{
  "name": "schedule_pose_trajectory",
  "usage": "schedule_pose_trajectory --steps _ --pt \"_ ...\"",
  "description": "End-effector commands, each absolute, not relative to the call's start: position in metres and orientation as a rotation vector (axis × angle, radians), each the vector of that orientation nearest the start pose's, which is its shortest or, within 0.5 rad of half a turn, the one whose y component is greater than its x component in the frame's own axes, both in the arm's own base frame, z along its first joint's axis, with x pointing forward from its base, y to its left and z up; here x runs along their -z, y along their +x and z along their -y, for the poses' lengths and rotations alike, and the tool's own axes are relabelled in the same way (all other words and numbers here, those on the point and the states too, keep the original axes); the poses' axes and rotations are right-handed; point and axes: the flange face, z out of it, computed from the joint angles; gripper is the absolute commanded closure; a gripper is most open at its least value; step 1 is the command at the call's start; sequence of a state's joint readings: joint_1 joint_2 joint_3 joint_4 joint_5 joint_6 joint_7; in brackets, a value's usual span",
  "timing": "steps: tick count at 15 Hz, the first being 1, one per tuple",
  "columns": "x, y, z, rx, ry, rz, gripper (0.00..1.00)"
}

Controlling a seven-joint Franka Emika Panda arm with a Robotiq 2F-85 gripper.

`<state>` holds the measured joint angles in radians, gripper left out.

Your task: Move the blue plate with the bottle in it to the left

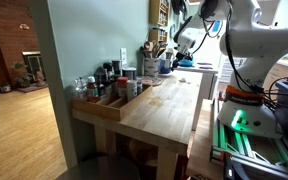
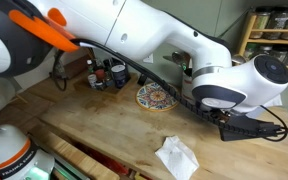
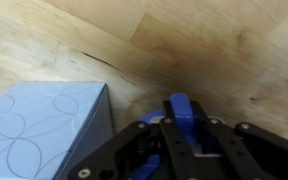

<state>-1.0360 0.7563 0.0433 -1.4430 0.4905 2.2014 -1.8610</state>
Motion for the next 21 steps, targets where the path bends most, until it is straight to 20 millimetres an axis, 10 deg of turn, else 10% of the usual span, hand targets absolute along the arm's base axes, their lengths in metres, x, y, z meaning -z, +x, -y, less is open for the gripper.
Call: schedule_pose_trajectory --steps 1,21 --pt "-0.27 0.38 0.59 0.65 -2.819 0.989 0.95" --pt "-0.31 0.326 0.449 0.451 -2.545 1.538 0.95"
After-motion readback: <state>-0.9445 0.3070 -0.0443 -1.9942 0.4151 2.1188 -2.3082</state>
